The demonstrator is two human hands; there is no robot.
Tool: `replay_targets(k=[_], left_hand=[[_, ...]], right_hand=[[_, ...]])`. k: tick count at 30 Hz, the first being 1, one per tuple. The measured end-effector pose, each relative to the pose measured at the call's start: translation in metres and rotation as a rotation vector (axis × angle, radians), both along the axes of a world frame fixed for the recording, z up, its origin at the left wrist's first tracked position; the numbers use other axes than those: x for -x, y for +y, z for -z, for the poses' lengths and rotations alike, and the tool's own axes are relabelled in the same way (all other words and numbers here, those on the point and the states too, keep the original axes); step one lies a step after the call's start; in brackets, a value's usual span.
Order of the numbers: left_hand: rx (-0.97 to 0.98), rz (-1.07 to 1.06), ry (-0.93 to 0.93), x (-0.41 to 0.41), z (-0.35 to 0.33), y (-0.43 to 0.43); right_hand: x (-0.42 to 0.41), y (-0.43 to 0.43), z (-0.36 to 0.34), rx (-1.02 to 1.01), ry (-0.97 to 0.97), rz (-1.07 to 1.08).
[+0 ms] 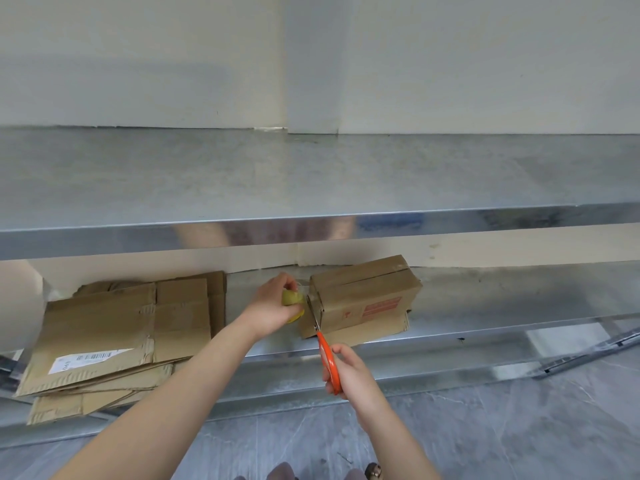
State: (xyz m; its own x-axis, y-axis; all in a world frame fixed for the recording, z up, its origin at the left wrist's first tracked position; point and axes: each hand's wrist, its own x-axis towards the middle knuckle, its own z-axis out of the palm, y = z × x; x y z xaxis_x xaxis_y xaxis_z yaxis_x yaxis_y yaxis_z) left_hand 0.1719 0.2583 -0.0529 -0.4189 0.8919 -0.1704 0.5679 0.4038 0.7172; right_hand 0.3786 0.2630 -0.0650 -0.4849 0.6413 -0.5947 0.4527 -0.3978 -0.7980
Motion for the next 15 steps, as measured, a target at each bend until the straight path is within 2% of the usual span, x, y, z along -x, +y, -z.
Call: replay_targets(k=[9, 15], left_hand=[[0.001, 0.007, 0.024, 0.001, 0.002, 0.000], [-0.017, -0.002, 0.029, 0.004, 0.002, 0.000]], right_hand=[[-0.001, 0.007, 0.012, -0.119, -0.050, 0.012], [-0.013, 0.009, 0.018, -0.351, -0.177, -0.101]])
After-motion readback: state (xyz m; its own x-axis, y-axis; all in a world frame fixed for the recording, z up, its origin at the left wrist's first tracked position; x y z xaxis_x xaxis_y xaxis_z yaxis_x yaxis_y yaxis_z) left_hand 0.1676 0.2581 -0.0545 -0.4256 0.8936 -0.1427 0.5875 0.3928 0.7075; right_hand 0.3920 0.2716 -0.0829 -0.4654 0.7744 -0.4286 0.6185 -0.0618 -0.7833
